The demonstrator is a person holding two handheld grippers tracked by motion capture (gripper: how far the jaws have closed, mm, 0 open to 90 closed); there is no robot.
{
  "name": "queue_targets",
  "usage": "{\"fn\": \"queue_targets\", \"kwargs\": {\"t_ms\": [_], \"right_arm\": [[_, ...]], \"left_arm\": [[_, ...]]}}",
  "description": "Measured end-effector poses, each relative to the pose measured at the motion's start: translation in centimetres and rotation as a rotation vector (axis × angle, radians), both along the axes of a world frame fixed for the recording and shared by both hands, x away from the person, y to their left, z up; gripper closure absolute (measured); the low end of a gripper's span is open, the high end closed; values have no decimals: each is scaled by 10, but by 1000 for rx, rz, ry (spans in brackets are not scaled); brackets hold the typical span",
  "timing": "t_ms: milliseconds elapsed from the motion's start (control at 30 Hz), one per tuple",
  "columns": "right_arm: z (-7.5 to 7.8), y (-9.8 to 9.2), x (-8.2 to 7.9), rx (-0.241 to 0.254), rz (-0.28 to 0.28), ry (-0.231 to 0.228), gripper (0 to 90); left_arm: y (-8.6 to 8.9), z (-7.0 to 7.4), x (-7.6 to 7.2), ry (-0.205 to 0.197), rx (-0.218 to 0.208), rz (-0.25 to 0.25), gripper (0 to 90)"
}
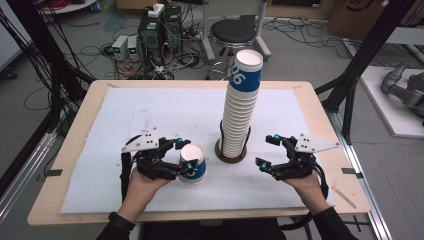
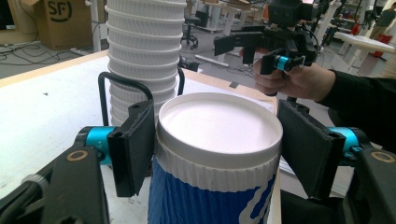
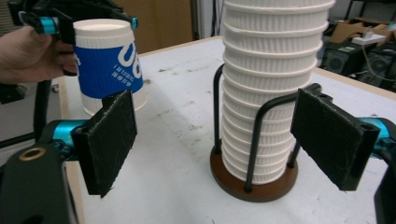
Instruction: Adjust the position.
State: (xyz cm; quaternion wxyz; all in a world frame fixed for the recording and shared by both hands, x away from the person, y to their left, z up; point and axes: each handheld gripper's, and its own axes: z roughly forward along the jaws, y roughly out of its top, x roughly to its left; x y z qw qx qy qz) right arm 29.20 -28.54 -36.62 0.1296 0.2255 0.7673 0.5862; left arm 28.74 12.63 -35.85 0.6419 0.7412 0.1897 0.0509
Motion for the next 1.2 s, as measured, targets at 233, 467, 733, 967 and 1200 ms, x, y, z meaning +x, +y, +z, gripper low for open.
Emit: {"fn": "queue_targets", "kwargs": {"t_ms": [233,467,733,967,1200], "right_arm": [[-1,11,0,-14,90,9,150],[-3,29,-2,-36,162,18,150],[-9,49,-7,-60,223,30,150],[-14,62,-7,-57,252,53,150],[-18,74,-6,-54,289,76,150]], "left_arm": [[-2,0,-1,5,-13,-2,303],[-8,0,-4,10,-22,-12,303],[-16,1,-5,12,-33,-21,304],[-26,0,-6,5,-43,-33,304],[-36,1,-8,-5,-46,-37,303]]}}
